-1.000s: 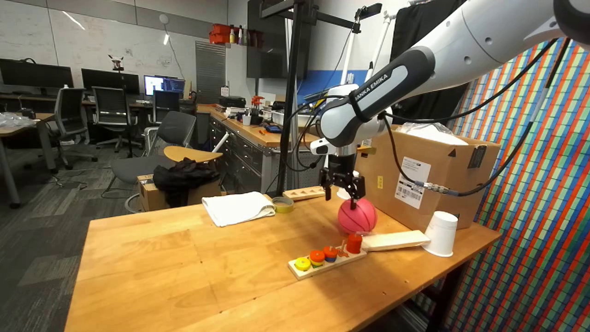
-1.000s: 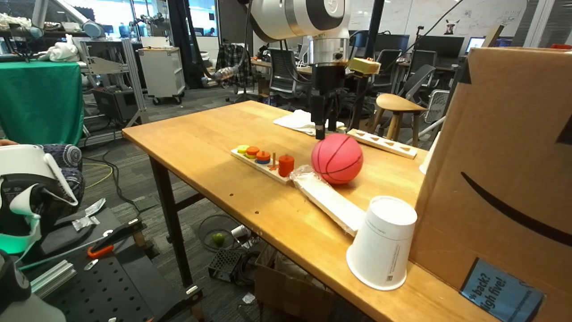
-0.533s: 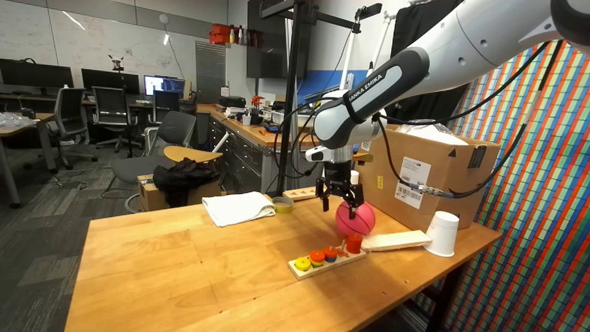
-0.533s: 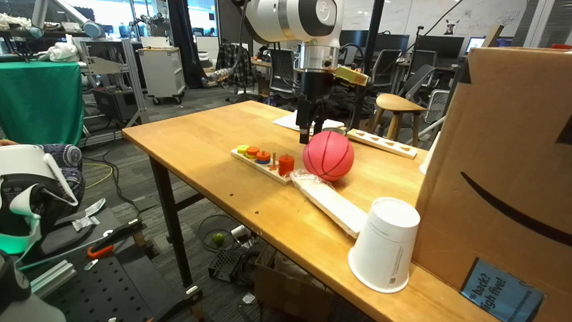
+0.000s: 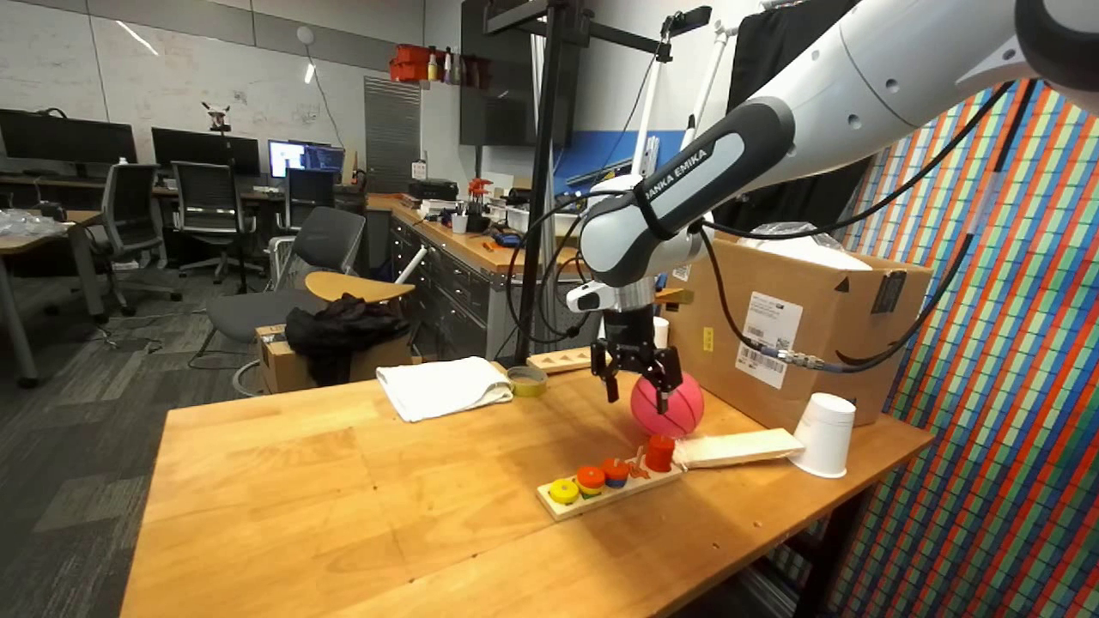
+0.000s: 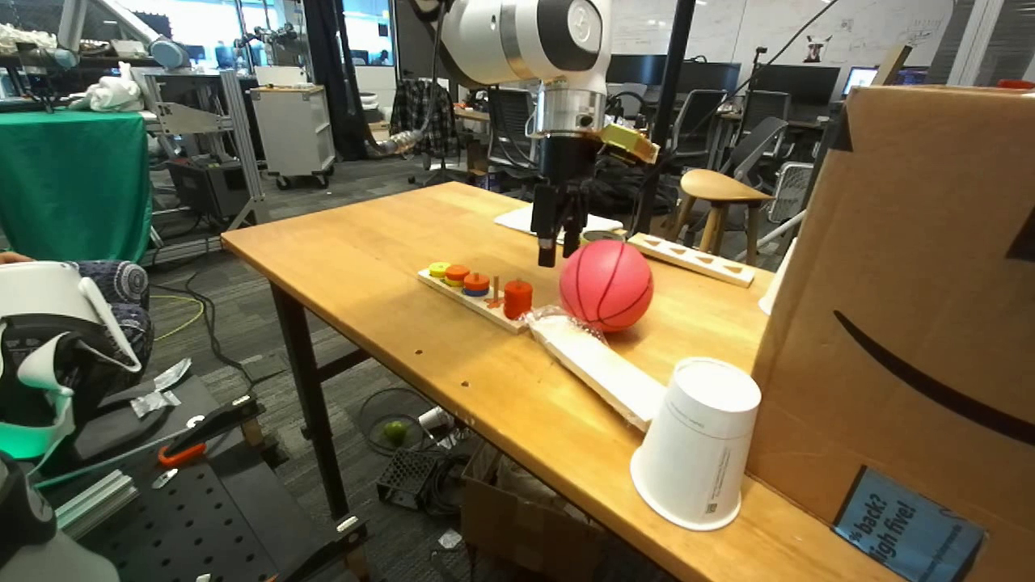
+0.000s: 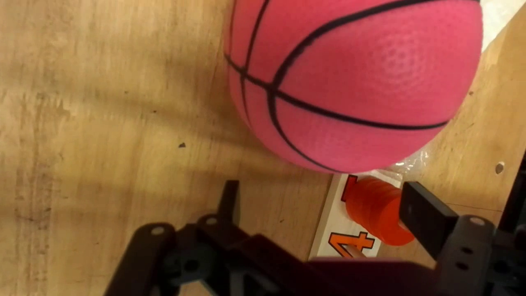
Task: Move the basketball to the right
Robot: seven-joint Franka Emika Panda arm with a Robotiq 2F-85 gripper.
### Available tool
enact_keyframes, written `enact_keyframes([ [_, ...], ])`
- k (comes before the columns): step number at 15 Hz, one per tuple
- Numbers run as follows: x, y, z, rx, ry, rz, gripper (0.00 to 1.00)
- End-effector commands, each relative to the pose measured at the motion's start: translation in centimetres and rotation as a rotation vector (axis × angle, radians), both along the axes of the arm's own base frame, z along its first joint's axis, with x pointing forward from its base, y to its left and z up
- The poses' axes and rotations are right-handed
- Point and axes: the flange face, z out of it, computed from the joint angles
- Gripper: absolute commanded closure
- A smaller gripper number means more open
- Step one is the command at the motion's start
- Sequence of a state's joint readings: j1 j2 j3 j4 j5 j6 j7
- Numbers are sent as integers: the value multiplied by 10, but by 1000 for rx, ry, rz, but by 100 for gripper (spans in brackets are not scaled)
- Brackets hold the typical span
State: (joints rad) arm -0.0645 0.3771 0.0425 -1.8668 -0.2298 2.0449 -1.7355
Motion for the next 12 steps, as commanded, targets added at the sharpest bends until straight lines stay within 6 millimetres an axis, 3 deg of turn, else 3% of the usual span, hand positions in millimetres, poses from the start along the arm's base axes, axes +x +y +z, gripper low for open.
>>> enact_keyframes([
  [1, 5, -4, 2, -38, 11, -15, 0],
  [8, 12, -23, -15, -98, 84, -63, 0],
  [12, 25, -38, -16, -158, 41, -81, 0],
])
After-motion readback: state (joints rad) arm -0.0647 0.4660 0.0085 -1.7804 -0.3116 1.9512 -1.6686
